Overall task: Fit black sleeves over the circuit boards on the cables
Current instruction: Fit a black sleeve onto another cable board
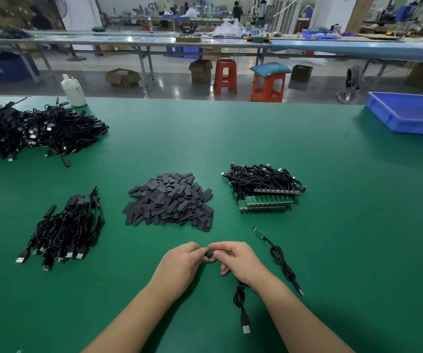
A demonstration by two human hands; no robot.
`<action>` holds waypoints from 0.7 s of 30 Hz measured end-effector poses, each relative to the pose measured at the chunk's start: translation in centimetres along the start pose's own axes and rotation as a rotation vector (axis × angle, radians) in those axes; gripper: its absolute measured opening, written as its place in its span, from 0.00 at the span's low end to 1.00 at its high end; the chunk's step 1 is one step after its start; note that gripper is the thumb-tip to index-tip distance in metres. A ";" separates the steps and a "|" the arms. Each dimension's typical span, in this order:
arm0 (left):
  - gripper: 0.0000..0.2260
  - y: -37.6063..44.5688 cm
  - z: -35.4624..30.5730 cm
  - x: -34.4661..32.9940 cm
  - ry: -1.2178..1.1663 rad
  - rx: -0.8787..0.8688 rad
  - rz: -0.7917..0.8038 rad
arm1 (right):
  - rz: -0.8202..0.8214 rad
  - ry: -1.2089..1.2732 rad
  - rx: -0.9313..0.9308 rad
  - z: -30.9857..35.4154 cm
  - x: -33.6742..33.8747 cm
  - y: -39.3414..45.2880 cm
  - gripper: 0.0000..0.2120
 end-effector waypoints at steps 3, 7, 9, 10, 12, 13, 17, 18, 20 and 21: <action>0.10 -0.1 0.2 -0.6 0.022 -0.010 0.040 | 0.022 -0.006 -0.002 -0.1 -0.2 0.0 0.15; 0.10 0.0 0.4 -1.9 0.081 -0.023 0.126 | 0.019 -0.012 -0.004 0.0 -0.2 0.1 0.15; 0.10 0.1 0.2 -2.2 0.091 -0.034 0.137 | 0.022 -0.010 -0.006 0.1 -0.2 0.0 0.15; 0.10 0.1 0.1 -2.4 0.106 -0.043 0.143 | 0.023 -0.011 -0.005 0.1 -0.2 0.0 0.16; 0.09 0.3 -0.2 -2.7 0.156 -0.066 0.157 | 0.021 -0.021 -0.005 0.0 -0.1 0.0 0.16; 0.09 0.4 -0.3 -3.0 0.189 -0.075 0.178 | 0.020 -0.027 -0.006 0.0 -0.2 0.0 0.16; 0.10 0.8 -1.1 -3.6 0.296 -0.129 0.274 | 0.016 -0.016 -0.027 0.0 -0.1 -0.1 0.17; 0.10 0.9 -1.4 -3.6 0.323 -0.155 0.282 | 0.016 -0.014 -0.032 0.1 -0.2 -0.1 0.17; 0.09 1.2 -1.9 -3.3 0.347 -0.205 0.243 | 0.015 -0.016 -0.037 0.2 -0.2 -0.3 0.17; 0.09 1.2 -1.8 -3.4 0.340 -0.195 0.241 | 0.013 -0.017 -0.035 0.3 -0.2 -0.3 0.18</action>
Point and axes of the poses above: each hand's wrist, its own y-axis towards the middle knuckle, its own x-axis out of the back of the hand, z = x × y, the point moved 9 cm from there along y, towards the middle knuckle, and after that the axes turned 11 degrees about -z, right-handed, at the moved point
